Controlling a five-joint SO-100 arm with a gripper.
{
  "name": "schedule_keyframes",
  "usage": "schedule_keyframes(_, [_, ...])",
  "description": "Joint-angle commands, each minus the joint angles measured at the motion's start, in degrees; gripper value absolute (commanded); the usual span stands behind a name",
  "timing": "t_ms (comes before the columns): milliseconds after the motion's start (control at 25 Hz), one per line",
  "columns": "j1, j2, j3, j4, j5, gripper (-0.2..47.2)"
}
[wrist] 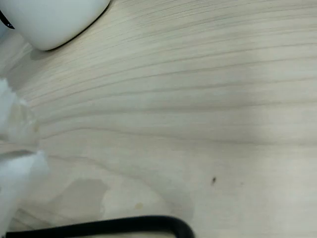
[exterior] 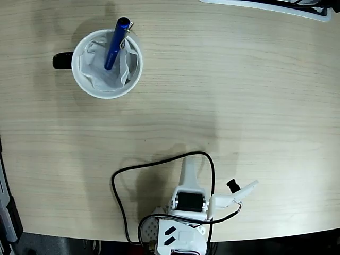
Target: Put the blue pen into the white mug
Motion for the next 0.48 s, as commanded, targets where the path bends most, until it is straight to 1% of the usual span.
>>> schedule_keyframes(0, [1.3, 3.9, -2.8, 0.7, -0.4, 0.0])
schedule_keyframes(440, [1.3, 3.9, -2.8, 0.7, -0.4, 0.0])
